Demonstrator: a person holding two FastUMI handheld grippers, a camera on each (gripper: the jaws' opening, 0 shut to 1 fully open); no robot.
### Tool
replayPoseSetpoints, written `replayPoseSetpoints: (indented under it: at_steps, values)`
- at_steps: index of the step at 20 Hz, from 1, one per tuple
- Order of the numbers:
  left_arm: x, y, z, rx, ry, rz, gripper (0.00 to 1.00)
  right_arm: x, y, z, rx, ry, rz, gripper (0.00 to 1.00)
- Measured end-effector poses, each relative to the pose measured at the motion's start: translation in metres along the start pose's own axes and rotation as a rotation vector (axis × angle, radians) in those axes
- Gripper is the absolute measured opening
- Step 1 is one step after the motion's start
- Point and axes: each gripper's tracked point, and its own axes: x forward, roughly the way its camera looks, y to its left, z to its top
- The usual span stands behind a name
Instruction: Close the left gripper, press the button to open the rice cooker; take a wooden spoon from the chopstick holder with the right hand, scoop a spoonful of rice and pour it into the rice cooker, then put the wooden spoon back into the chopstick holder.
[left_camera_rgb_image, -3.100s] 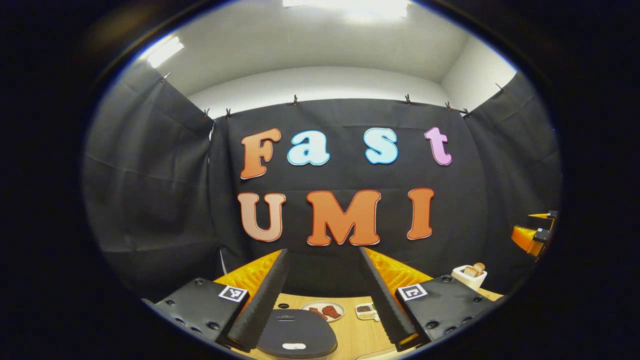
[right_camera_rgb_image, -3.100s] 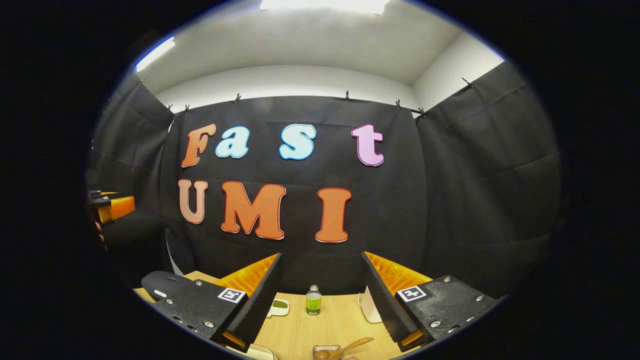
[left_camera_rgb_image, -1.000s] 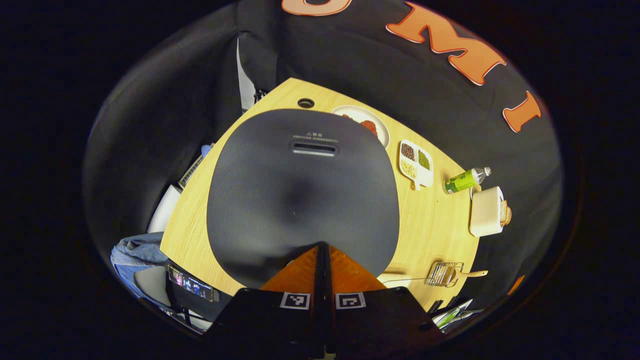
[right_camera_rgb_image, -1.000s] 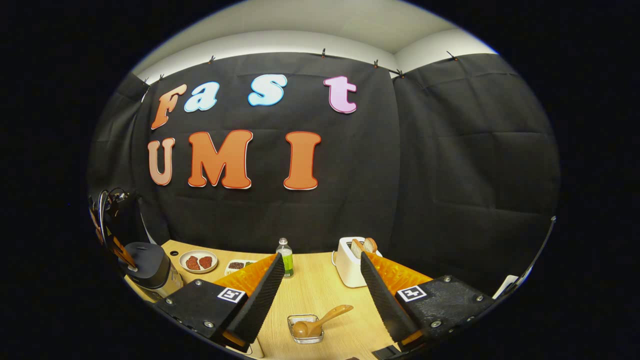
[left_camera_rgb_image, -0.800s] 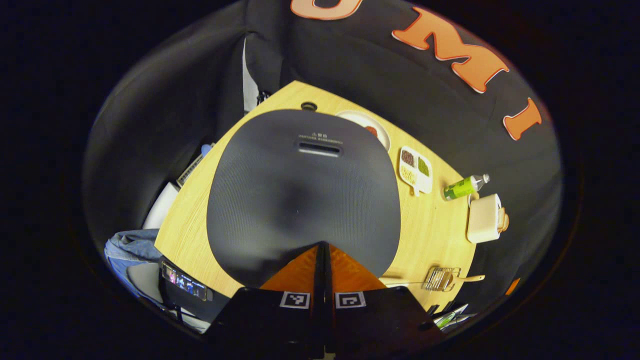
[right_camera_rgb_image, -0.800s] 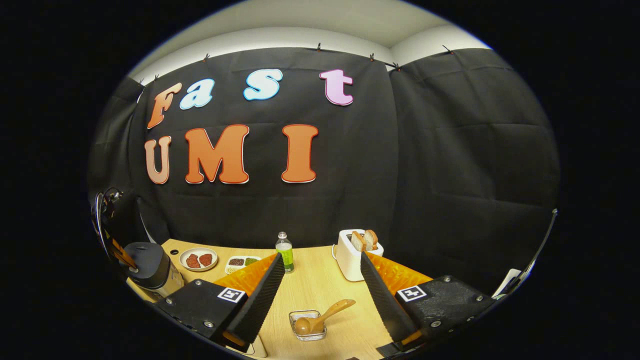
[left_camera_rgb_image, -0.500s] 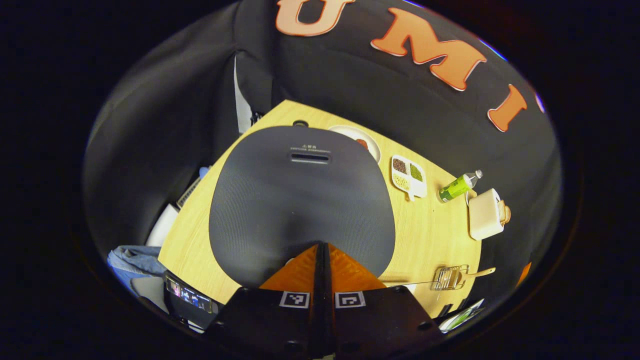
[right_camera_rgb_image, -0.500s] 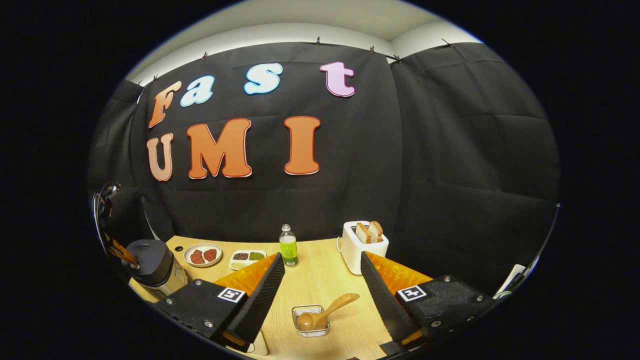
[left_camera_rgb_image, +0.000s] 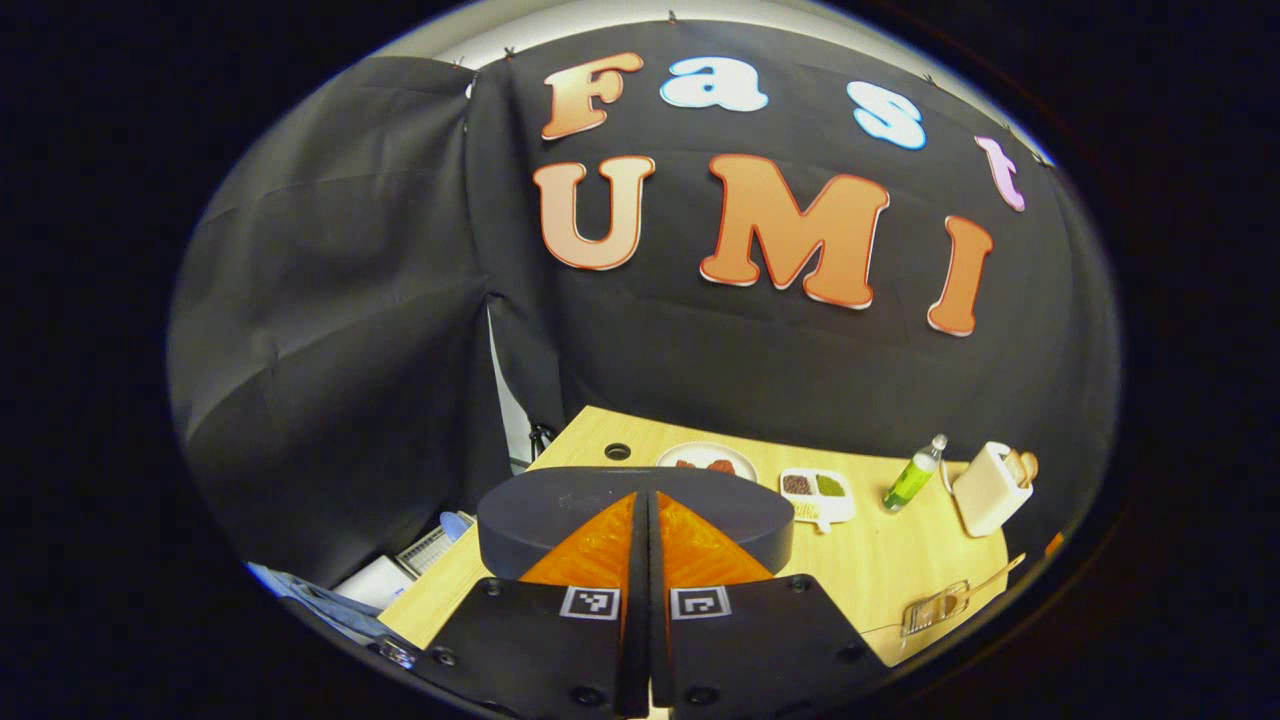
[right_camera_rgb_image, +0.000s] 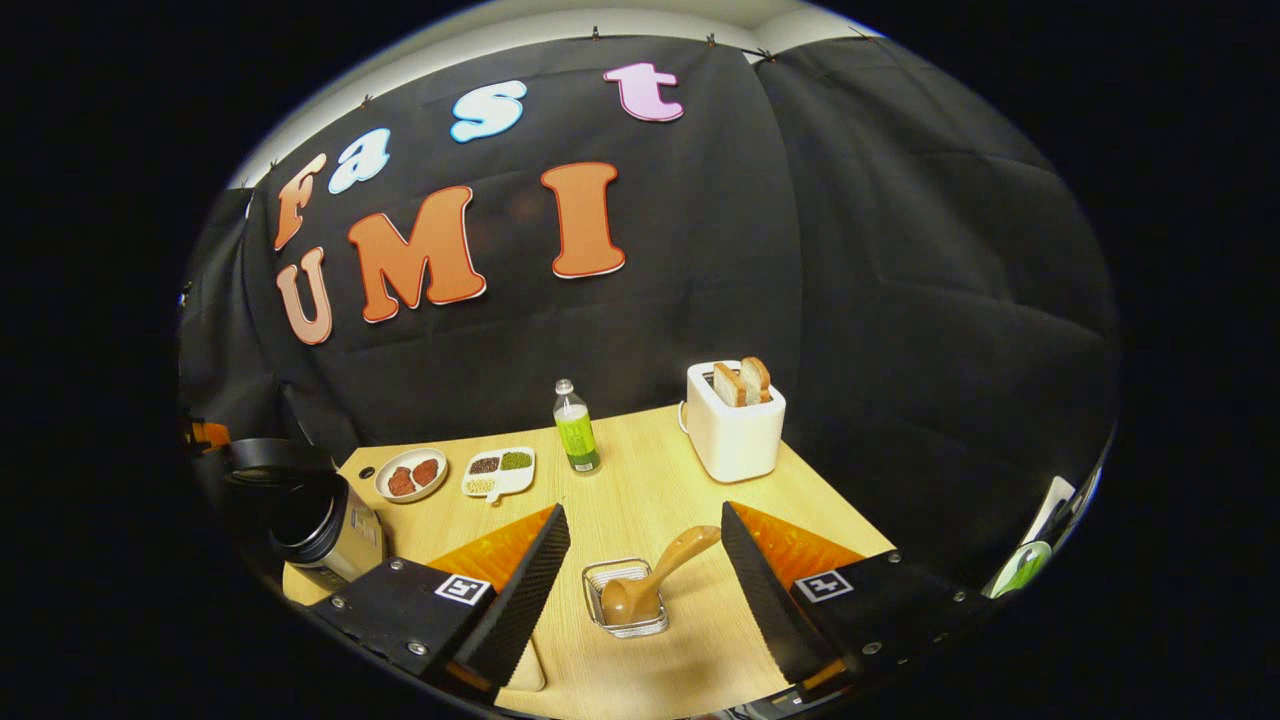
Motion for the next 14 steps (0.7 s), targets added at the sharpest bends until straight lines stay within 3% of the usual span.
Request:
replayPoseSetpoints:
  at_steps: [3,6,9,13,14]
  values:
    - [-0.017,-0.003,0.014,0.007,-0.092,-0.001,0.05,0.010,-0.002,-0.016,-0.005,0.051,0.011,0.94]
    - [-0.046,-0.017,0.024,0.087,-0.169,-0.023,0.06,0.024,-0.004,-0.031,-0.003,0.098,0.022,0.94]
    - [-0.073,-0.027,0.037,0.197,-0.264,-0.002,0.35,0.038,-0.004,-0.053,0.022,0.163,0.032,0.93]
    - [-0.095,-0.045,0.031,0.251,-0.298,-0.003,0.73,0.060,-0.001,-0.084,0.077,0.269,0.073,0.92]
    - [-0.099,-0.046,0.025,0.261,-0.291,0.004,0.75,0.066,0.000,-0.090,0.089,0.292,0.074,0.86]
